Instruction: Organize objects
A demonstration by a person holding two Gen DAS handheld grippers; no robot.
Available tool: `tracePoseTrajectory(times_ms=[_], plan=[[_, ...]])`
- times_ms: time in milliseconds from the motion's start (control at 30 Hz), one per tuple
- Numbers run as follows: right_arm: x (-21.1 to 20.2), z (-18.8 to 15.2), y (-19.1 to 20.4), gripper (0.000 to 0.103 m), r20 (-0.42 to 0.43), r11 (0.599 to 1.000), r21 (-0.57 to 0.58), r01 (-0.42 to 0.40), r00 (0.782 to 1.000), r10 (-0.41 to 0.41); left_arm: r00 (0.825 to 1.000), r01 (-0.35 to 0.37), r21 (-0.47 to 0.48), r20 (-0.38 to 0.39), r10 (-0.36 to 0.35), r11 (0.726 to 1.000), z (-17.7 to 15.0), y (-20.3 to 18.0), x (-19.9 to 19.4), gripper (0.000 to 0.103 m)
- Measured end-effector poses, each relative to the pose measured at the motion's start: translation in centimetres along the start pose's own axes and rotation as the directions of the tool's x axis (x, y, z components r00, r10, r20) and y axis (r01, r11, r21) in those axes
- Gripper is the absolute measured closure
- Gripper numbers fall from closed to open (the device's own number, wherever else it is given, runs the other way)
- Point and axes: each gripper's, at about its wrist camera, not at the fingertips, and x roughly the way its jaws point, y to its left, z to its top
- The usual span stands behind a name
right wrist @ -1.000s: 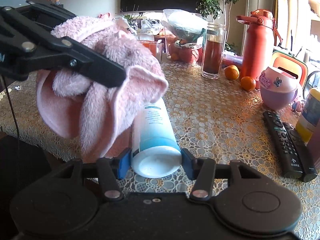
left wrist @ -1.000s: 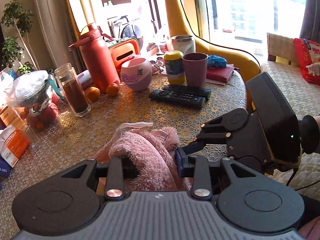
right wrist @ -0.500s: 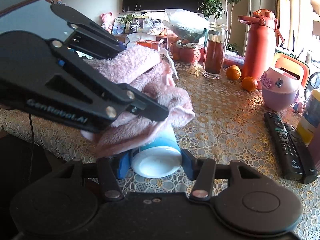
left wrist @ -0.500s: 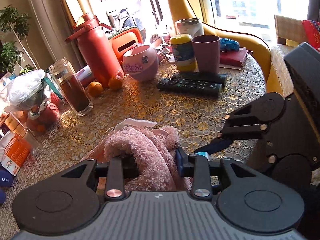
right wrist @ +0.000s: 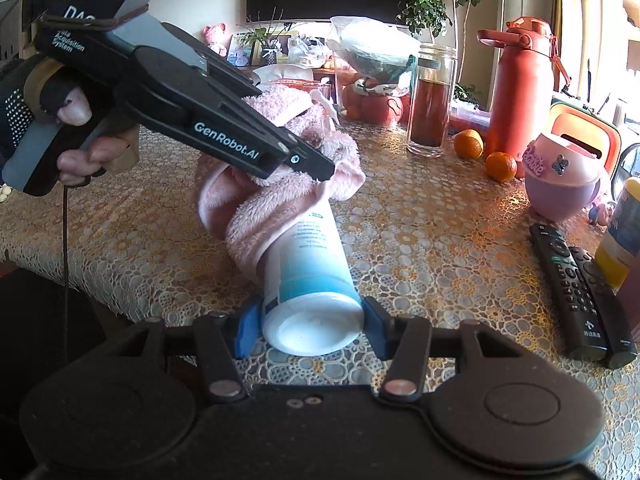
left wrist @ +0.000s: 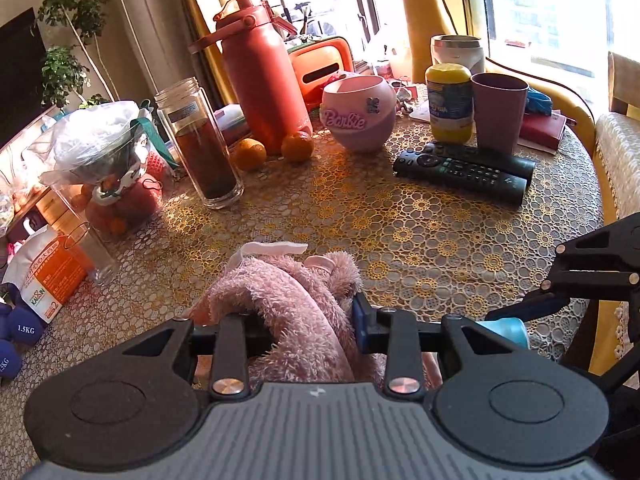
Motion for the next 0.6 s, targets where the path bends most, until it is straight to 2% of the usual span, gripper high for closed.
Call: tracePoseTrajectory(times_ms=[67,200,367,600], plan=[[0.0,0.0,0.0,0.051,0.000,1.000,-0.003,0.002,1.000,-0.002,1.000,-0.025,-0.005,-0.001,0.025,1.000,0.0,0.1,0.1,0.070],[0.0,0.0,0.1,0.051,-0.003,1.000,-0.008,0.006,1.000,-0.006,1.000,-0.030,-0.031,-0.002,0.030,0.999,0.1,0.3,-0.5,0.070],[0.0,-0.1,0.2,0.051,-0.006,1.000,-0.010,0.010,1.000,-0.010,1.000,0.001,-0.059,0.025,0.000,0.998,-0.2,0.4,-2.7,0.070],[0.0,0.0,0.2,0.051,-0.007,1.000,-0.012,0.011,1.000,-0.011,0.993,0.044,-0.013,0.109,-0.042,0.999,-0.7,-1.0,-7.4,0.070]])
